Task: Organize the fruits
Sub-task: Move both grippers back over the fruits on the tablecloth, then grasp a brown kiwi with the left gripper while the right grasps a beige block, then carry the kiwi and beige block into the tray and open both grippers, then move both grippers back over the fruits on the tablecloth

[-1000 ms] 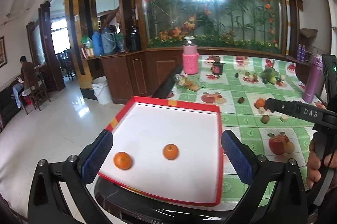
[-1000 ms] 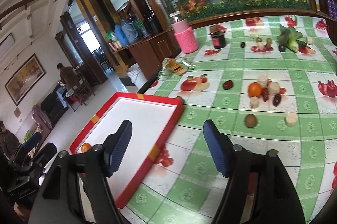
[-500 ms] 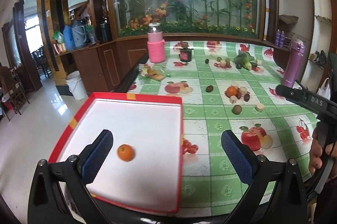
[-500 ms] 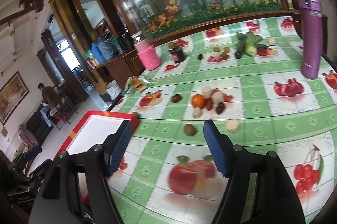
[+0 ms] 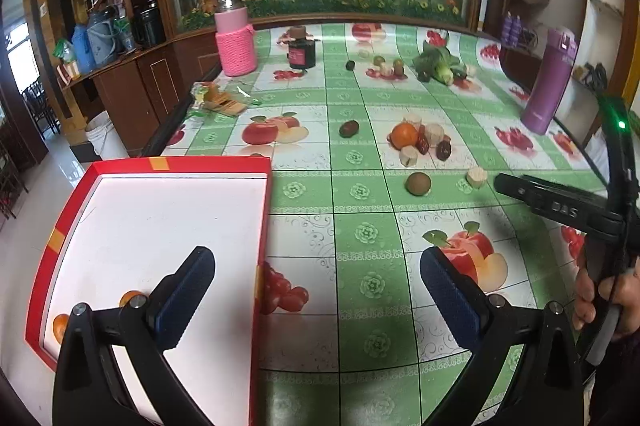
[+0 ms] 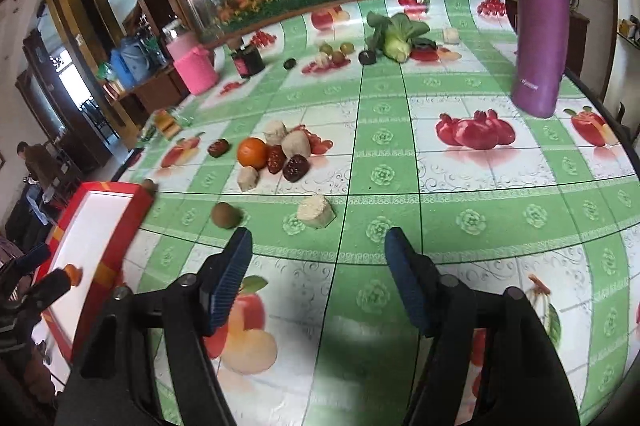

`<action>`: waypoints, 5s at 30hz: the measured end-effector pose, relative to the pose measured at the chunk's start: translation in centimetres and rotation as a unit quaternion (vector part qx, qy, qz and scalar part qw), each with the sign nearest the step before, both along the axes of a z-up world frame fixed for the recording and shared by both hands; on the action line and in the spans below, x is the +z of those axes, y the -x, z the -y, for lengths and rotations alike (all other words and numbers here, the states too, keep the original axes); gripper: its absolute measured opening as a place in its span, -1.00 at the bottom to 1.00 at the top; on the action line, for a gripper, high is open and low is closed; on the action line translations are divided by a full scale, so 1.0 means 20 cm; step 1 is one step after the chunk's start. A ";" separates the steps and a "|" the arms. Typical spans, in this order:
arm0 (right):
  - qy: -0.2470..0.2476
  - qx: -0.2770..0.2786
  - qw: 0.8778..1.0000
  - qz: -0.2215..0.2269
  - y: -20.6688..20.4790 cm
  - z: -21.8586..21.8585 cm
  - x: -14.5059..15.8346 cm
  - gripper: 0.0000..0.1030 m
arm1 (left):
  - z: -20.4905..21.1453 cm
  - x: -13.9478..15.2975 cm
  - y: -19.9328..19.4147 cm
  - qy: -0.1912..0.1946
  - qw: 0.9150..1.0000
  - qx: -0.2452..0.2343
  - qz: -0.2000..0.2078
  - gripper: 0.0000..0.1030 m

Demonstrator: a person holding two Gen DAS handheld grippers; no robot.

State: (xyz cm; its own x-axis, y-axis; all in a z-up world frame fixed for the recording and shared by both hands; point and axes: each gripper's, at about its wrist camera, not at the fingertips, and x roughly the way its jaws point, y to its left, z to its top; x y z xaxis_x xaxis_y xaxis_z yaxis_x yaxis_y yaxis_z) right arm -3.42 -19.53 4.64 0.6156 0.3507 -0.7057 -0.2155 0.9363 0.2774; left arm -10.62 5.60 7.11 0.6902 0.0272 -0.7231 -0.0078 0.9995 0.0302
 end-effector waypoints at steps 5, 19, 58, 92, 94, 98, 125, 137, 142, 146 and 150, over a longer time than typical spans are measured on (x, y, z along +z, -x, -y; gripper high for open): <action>0.055 0.006 0.998 0.002 -0.10 -0.11 -0.05 -0.02 | 0.05 -0.02 -0.09 -0.016 1.000 -0.010 -0.016 0.99; 0.042 -0.012 0.999 -0.012 -0.19 -0.08 -0.10 -0.43 | 0.26 -0.09 -0.32 -0.014 0.998 -0.053 -0.043 0.40; -0.048 -0.063 0.997 0.014 -0.17 0.08 -0.01 -0.43 | 0.22 0.02 -0.27 0.029 0.999 -0.042 0.011 -0.53; -0.040 0.282 0.957 0.049 0.56 -1.22 0.08 -0.42 | -0.74 -0.03 0.37 -0.039 0.985 0.164 0.040 -0.53; -0.036 0.289 0.956 0.040 0.57 -1.26 0.05 -0.42 | -0.74 -0.04 0.36 -0.041 0.985 0.165 0.037 -0.53; -0.033 0.296 0.954 0.019 0.55 -1.31 0.01 -0.42 | -0.73 -0.07 0.35 -0.044 0.985 0.166 0.030 -0.52; -0.103 0.265 0.958 -0.037 0.35 -1.20 -0.04 0.53 | -0.80 -0.07 0.35 -0.058 0.976 0.207 0.018 0.24; -0.182 0.282 0.940 -0.057 0.27 -1.12 -0.04 0.53 | -0.74 -0.04 0.29 -0.061 0.980 0.191 0.012 0.24; -0.192 0.233 0.953 -0.028 0.17 -0.88 0.02 0.53 | -0.65 0.09 0.16 -0.026 0.991 0.128 0.021 0.24; -0.192 0.155 0.969 -0.008 0.07 -0.60 0.04 0.53 | -0.57 0.16 -0.06 0.012 0.998 0.061 0.005 0.24; -0.192 0.083 0.978 0.020 -0.02 -0.32 0.08 0.53 | -0.49 0.18 -0.33 0.033 0.999 0.019 -0.030 0.45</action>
